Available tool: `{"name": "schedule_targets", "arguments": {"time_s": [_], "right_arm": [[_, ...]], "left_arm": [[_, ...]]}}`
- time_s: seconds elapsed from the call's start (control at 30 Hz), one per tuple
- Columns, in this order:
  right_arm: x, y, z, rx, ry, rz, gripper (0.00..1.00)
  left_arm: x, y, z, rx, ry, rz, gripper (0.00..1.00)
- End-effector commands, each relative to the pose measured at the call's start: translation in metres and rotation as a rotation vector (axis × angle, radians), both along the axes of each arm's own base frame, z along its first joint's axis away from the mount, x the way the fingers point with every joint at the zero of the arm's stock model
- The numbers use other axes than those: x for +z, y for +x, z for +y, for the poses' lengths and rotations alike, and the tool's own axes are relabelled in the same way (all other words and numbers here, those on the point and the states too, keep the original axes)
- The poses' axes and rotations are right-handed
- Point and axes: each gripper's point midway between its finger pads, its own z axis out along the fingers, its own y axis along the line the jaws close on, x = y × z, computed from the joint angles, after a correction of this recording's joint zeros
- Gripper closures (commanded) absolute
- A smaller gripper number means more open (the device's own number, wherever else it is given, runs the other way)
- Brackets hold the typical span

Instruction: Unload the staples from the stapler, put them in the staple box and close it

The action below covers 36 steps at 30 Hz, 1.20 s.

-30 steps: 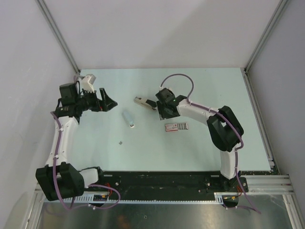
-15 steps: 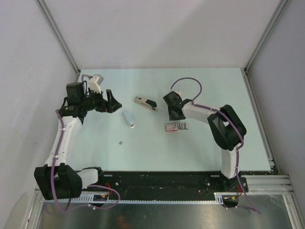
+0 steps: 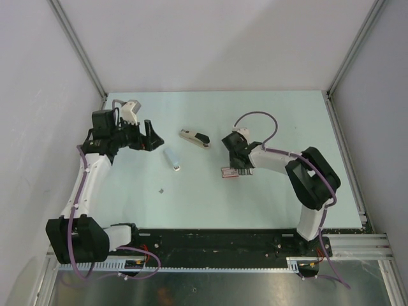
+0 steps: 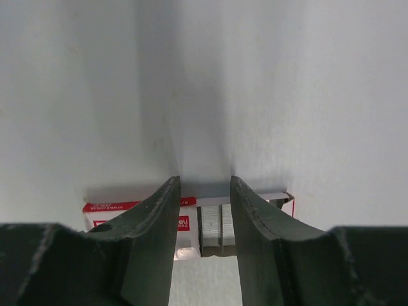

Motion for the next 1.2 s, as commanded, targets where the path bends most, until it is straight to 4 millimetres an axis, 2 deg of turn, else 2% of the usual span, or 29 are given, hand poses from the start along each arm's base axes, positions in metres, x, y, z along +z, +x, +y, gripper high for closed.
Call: {"name": "schedule_targets", "arguments": {"time_s": [0.0, 0.3, 0.4, 0.47, 0.6, 0.7, 0.83, 1.0, 1.07, 1.17], "right_arm": [[-0.004, -0.035, -0.017, -0.042, -0.016, 0.041, 0.58], [0.005, -0.07, -0.016, -0.045, -0.003, 0.037, 0.57], [0.012, -0.074, -0.013, -0.043, 0.01, 0.025, 0.56], [0.02, -0.069, -0.01, -0.033, 0.031, 0.0, 0.53], [0.053, -0.039, 0.009, 0.033, 0.118, -0.09, 0.4], [0.082, -0.011, 0.04, 0.18, 0.163, -0.168, 0.29], [0.107, 0.024, 0.083, 0.375, 0.155, -0.231, 0.24], [0.106, 0.058, 0.122, 0.573, 0.12, -0.228, 0.25], [0.093, 0.072, 0.131, 0.605, 0.059, -0.204, 0.26], [0.088, 0.091, 0.142, 0.639, -0.003, -0.208, 0.26]], "left_arm": [[0.01, 0.007, -0.002, -0.019, 0.019, -0.052, 0.05], [0.011, 0.005, -0.006, -0.029, 0.02, -0.057, 0.05], [0.01, 0.005, -0.007, -0.031, 0.022, -0.055, 0.05], [0.008, 0.006, -0.007, -0.031, 0.028, -0.052, 0.05], [0.001, 0.008, -0.007, -0.03, 0.052, -0.045, 0.05], [-0.001, 0.007, -0.006, -0.031, 0.058, -0.045, 0.05], [-0.007, 0.007, -0.006, -0.046, 0.067, -0.038, 0.04], [-0.025, 0.014, 0.004, -0.013, 0.125, -0.009, 0.03], [-0.028, 0.014, 0.006, -0.011, 0.139, -0.006, 0.03], [-0.028, 0.014, 0.006, -0.02, 0.142, -0.012, 0.03]]}}
